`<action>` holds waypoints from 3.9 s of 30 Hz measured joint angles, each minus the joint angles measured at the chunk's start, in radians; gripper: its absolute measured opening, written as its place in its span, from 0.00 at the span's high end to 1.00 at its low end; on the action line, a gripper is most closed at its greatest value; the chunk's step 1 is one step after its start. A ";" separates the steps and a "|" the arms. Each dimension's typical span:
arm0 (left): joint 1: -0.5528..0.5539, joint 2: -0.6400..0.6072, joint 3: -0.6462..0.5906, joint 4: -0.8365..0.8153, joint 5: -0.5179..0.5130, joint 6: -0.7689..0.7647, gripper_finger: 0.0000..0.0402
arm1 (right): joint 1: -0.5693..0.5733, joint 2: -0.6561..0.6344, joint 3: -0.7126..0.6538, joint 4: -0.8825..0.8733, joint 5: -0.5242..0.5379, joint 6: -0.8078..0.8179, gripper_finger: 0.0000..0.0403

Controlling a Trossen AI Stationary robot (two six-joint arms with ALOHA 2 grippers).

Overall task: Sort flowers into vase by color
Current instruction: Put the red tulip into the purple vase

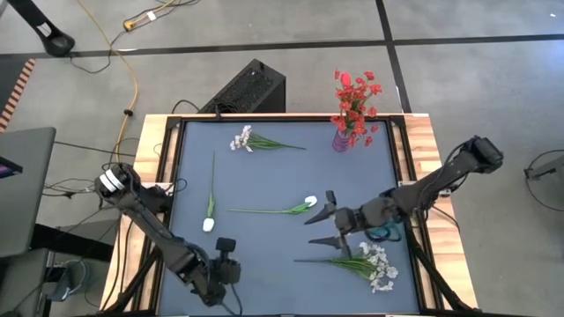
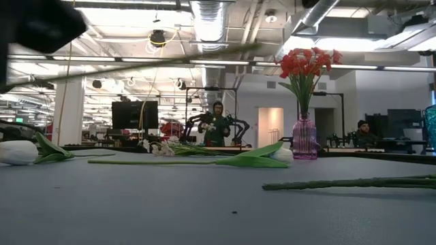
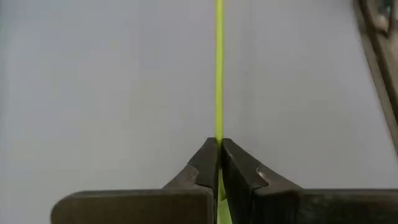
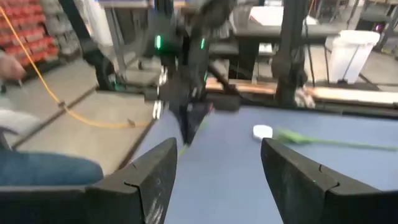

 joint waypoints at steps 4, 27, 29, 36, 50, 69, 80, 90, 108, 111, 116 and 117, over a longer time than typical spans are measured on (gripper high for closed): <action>0.071 -0.036 0.051 -0.006 0.014 -0.005 1.00 | 0.006 0.096 0.000 0.070 -0.001 -0.019 0.35; 0.392 -0.057 0.056 -0.084 0.138 -0.100 1.00 | 0.046 0.335 0.065 0.074 0.292 -0.379 0.35; 0.407 -0.057 0.056 -0.083 0.152 -0.093 1.00 | 0.046 0.366 0.106 0.006 0.335 -0.378 0.35; 0.422 -0.057 0.056 -0.072 0.168 -0.073 1.00 | 0.031 0.494 0.252 -0.160 0.394 -0.335 0.35; 0.421 -0.057 0.056 -0.076 0.177 -0.060 1.00 | -0.034 0.618 0.369 -0.277 0.417 -0.334 0.38; 0.421 -0.057 0.056 -0.073 0.175 -0.040 1.00 | -0.033 0.612 0.369 -0.379 0.416 -0.273 0.74; 0.421 -0.057 0.056 -0.073 0.173 -0.032 1.00 | -0.033 0.613 0.369 -0.382 0.415 -0.273 0.84; 0.420 -0.057 0.056 -0.073 0.171 -0.024 0.93 | -0.025 0.613 0.369 -0.403 0.380 -0.252 0.93; 0.405 -0.260 0.015 0.005 -0.061 0.166 0.71 | -0.010 0.556 0.346 -0.400 0.151 -0.166 0.93; 0.404 -0.338 -0.045 0.070 -0.093 0.173 0.71 | -0.018 0.503 0.282 -0.338 0.112 -0.178 0.93; 0.404 -0.428 -0.175 0.185 -0.132 0.130 0.71 | -0.028 0.353 0.128 -0.086 0.044 -0.216 0.93; 0.404 -0.439 -0.205 0.219 -0.140 0.127 0.71 | -0.028 0.325 0.091 -0.007 0.015 -0.230 0.93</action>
